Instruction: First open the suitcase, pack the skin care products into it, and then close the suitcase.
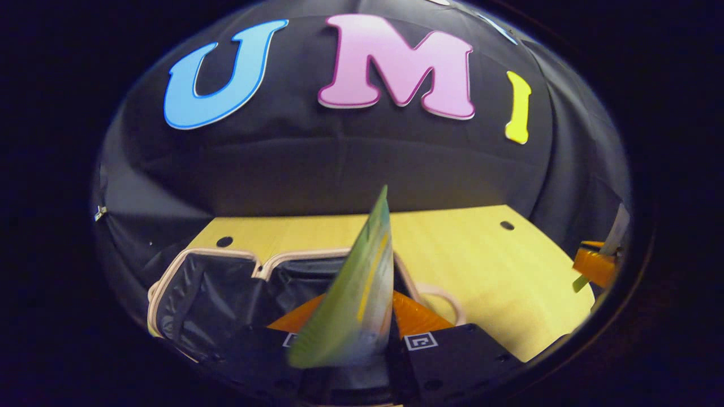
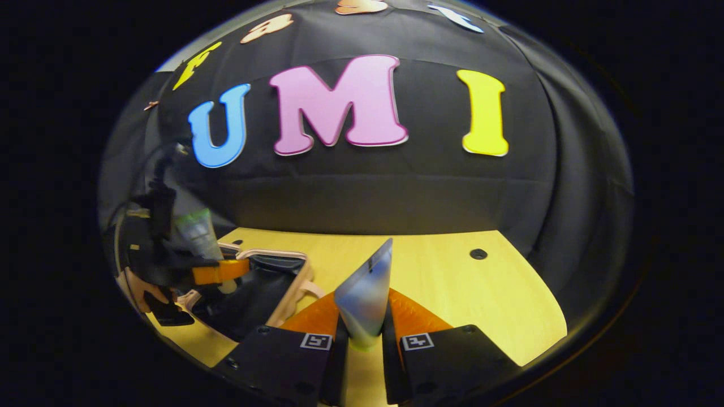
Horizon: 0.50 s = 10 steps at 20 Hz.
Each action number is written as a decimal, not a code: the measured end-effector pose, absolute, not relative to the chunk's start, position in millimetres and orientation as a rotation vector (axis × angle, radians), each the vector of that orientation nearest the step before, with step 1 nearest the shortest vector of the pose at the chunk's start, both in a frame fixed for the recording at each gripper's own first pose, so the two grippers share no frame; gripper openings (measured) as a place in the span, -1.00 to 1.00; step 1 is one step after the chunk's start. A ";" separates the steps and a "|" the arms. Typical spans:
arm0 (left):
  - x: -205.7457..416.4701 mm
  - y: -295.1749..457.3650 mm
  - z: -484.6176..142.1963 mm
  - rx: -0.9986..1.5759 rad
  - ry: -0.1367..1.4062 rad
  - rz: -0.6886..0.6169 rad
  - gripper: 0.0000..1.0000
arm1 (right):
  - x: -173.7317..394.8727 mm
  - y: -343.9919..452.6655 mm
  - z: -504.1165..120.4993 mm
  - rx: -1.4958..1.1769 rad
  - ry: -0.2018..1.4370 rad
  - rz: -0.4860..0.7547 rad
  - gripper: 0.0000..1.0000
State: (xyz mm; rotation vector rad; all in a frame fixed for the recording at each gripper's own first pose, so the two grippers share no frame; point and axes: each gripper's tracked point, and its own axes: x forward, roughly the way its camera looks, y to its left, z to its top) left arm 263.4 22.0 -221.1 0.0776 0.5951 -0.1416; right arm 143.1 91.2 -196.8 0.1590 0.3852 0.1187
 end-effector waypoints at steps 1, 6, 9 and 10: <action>261.6 35.3 -239.8 0.078 0.666 -0.131 -0.21 | 143.7 104.9 -192.4 0.172 0.386 0.147 -0.41; 241.6 66.4 -299.5 0.054 0.978 -0.130 -0.20 | 141.8 148.6 -171.0 0.210 0.393 0.250 -0.41; 235.9 76.9 -321.8 0.032 1.102 -0.072 -0.20 | 140.5 158.3 -168.0 0.229 0.410 0.286 -0.41; 236.3 75.2 -329.8 0.010 1.128 -0.069 -0.20 | 139.3 159.7 -168.4 0.240 0.416 0.294 -0.41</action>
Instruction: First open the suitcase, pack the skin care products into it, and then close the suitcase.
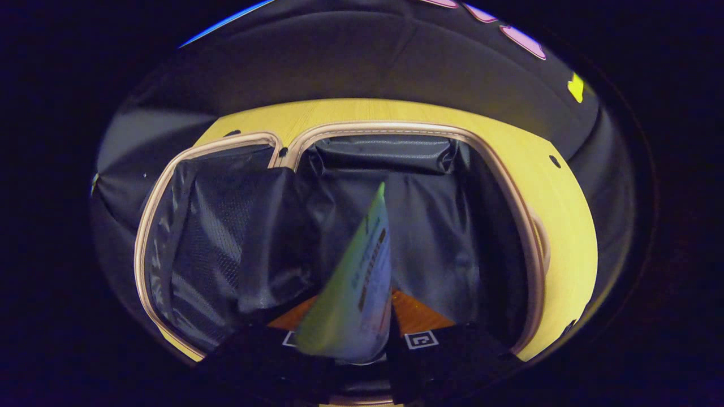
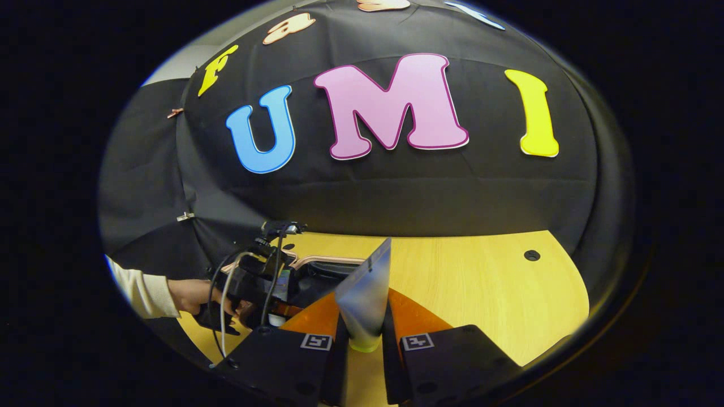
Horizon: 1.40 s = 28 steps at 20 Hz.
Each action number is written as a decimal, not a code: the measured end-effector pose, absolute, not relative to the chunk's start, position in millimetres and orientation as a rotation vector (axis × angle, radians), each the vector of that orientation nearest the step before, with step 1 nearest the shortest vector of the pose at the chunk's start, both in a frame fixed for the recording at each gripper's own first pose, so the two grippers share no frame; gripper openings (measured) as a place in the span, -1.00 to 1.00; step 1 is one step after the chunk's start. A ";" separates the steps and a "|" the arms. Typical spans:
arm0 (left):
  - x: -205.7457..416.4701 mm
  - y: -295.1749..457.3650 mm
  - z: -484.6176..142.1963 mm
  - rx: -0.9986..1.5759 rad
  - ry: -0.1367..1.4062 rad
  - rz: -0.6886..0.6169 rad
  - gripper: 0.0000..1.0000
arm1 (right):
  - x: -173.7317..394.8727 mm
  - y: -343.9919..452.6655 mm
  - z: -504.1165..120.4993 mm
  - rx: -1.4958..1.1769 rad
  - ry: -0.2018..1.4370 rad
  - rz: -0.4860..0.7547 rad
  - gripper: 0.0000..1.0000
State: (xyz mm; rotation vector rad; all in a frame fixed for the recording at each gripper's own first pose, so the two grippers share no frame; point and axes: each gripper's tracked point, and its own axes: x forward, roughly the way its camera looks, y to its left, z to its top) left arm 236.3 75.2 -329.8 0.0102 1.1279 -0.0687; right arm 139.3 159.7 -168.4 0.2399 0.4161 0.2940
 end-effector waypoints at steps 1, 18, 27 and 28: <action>234.9 77.0 -336.8 0.005 1.157 -0.055 -0.20 | 141.1 161.4 -170.4 0.246 0.424 0.301 -0.41; 180.0 204.1 -140.3 0.044 0.627 0.062 0.94 | 194.8 295.7 -279.9 0.251 0.831 0.361 -0.41; 112.9 242.2 -111.5 -0.053 0.580 0.085 0.90 | 171.3 329.9 -372.1 0.049 1.144 0.290 -0.39; 108.2 250.7 -110.6 -0.055 0.588 0.114 0.90 | 169.4 330.9 -373.4 0.059 1.161 0.274 -0.36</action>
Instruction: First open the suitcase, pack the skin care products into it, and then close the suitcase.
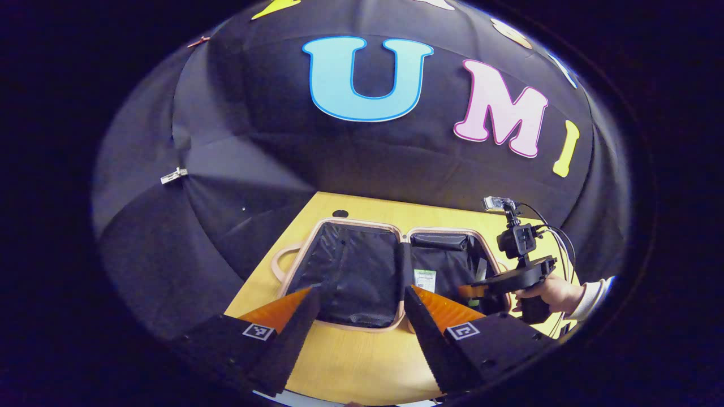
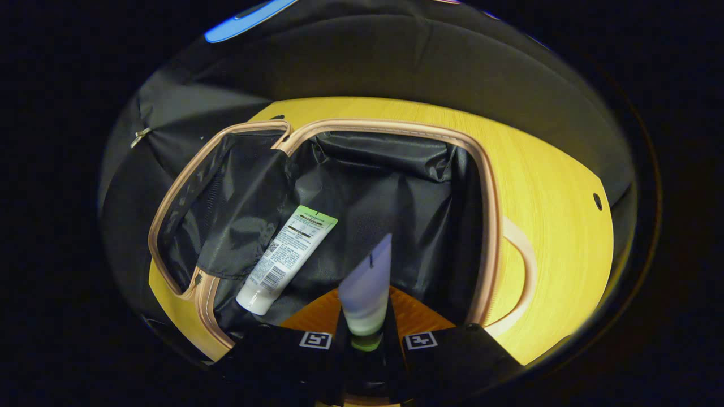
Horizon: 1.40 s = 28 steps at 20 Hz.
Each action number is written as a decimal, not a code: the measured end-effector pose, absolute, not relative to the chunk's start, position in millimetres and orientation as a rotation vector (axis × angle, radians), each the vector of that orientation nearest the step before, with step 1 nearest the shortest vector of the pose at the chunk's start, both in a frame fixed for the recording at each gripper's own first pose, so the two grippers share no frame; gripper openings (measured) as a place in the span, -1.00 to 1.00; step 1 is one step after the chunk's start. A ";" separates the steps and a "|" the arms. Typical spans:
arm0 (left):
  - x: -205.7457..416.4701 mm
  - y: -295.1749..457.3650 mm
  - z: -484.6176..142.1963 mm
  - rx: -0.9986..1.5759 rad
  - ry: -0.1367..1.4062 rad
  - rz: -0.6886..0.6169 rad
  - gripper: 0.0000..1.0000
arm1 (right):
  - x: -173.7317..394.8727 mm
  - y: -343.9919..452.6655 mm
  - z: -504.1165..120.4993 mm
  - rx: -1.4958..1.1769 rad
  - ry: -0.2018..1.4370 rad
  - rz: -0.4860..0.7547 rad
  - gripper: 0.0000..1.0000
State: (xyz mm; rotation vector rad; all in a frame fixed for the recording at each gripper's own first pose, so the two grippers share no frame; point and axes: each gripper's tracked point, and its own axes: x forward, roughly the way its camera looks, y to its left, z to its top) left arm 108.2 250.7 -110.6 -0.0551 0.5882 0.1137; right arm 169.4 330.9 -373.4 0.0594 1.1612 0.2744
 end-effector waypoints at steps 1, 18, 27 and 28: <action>104.4 259.3 -107.6 -0.062 0.588 0.143 0.90 | 171.9 332.5 -368.2 0.075 1.147 0.271 -0.07; 241.2 463.3 -238.9 -0.417 0.522 0.303 0.89 | 115.7 270.7 -185.8 0.044 0.602 0.250 0.96; 271.0 451.6 -312.5 -0.627 0.716 0.219 0.00 | 40.6 246.9 -220.1 0.087 0.681 0.181 0.97; 270.0 452.4 -311.9 -0.666 0.729 0.241 -0.41 | 35.0 240.6 -221.7 0.086 0.687 0.172 0.97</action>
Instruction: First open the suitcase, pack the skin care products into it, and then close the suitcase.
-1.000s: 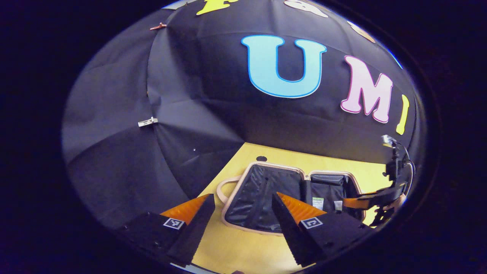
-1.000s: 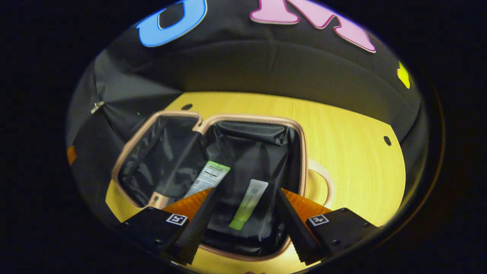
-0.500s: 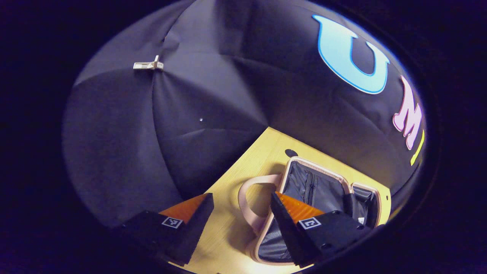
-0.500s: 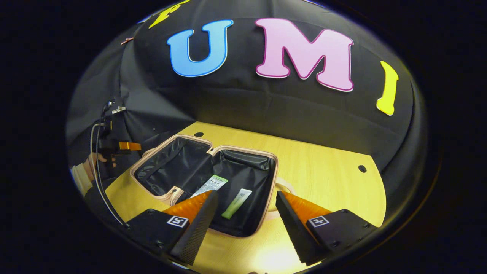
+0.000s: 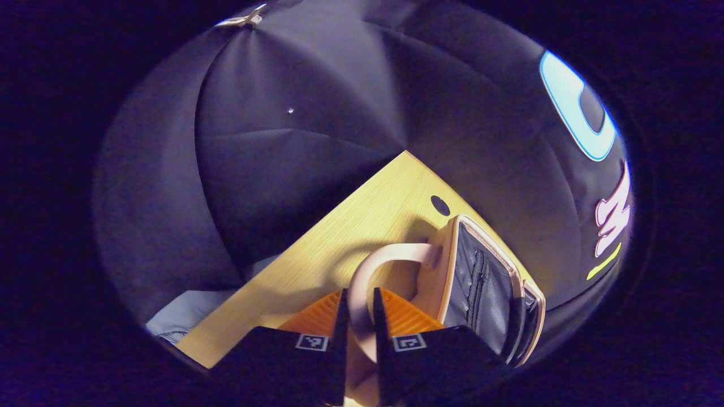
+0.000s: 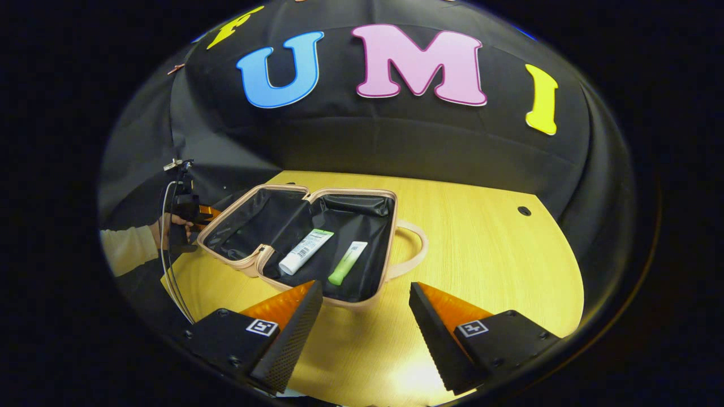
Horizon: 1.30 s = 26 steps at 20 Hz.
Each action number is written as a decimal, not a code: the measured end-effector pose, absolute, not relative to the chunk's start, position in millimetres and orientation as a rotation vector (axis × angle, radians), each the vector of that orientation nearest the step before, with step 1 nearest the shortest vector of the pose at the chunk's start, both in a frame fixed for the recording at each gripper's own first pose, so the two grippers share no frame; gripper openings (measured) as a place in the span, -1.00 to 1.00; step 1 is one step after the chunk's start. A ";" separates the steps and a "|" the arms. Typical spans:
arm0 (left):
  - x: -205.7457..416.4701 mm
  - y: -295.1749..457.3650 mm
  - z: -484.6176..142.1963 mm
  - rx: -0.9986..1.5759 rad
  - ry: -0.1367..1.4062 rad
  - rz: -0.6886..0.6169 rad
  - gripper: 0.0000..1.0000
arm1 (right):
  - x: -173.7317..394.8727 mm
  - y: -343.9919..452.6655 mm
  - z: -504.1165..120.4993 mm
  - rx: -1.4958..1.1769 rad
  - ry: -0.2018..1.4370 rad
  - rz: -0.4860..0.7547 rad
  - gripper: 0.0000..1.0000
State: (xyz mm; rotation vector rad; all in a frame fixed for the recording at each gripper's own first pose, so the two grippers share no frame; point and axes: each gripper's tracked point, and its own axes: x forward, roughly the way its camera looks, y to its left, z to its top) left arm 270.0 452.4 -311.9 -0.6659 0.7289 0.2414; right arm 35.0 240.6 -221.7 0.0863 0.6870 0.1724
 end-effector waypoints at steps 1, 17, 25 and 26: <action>270.7 449.4 -311.6 -0.687 0.728 0.234 -0.53 | 31.9 235.0 -223.1 0.084 0.693 0.162 0.96; 242.2 212.9 8.4 -0.279 0.409 -0.084 -0.87 | 67.3 93.4 -153.1 0.209 0.531 0.099 0.96; 249.2 -36.9 -76.1 -0.391 0.567 -0.302 -0.85 | 73.9 27.7 -126.8 0.206 0.443 0.093 0.94; 249.4 -53.3 -93.7 -0.395 0.595 -0.307 -0.85 | 71.2 24.2 -127.5 0.211 0.447 0.092 0.94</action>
